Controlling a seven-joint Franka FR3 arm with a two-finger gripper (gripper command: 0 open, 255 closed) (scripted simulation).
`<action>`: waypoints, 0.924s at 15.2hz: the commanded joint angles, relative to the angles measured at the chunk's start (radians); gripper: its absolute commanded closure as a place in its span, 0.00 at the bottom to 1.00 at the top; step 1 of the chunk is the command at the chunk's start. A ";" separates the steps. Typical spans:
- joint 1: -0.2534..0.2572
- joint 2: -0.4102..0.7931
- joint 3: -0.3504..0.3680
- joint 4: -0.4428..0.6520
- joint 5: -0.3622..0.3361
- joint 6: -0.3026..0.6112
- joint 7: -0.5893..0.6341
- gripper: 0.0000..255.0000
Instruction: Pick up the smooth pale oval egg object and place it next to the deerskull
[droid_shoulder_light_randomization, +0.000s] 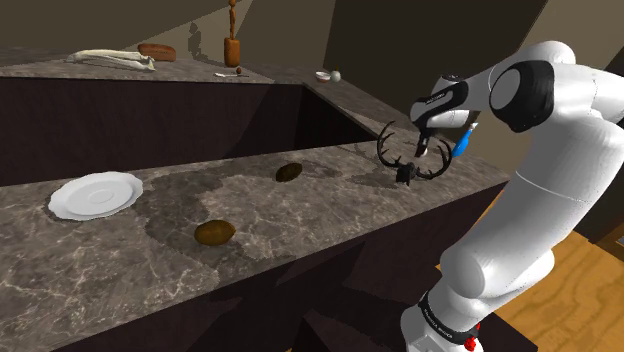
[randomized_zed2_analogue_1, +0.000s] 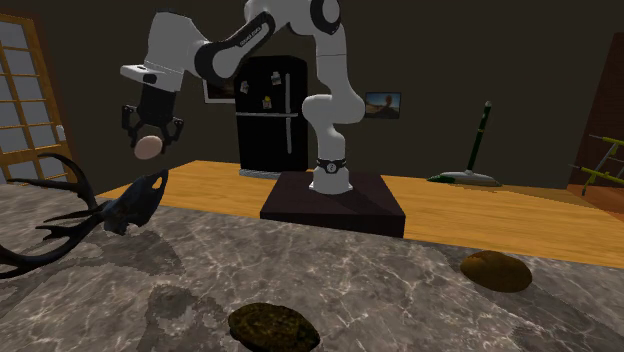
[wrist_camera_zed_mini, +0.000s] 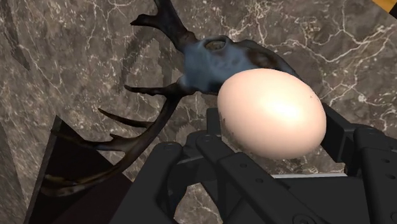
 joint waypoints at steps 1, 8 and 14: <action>-0.002 0.013 0.000 -0.015 0.004 0.028 0.000 1.00; -0.011 0.070 0.006 -0.050 0.028 0.116 -0.005 1.00; -0.022 0.126 0.017 -0.072 0.053 0.190 -0.013 1.00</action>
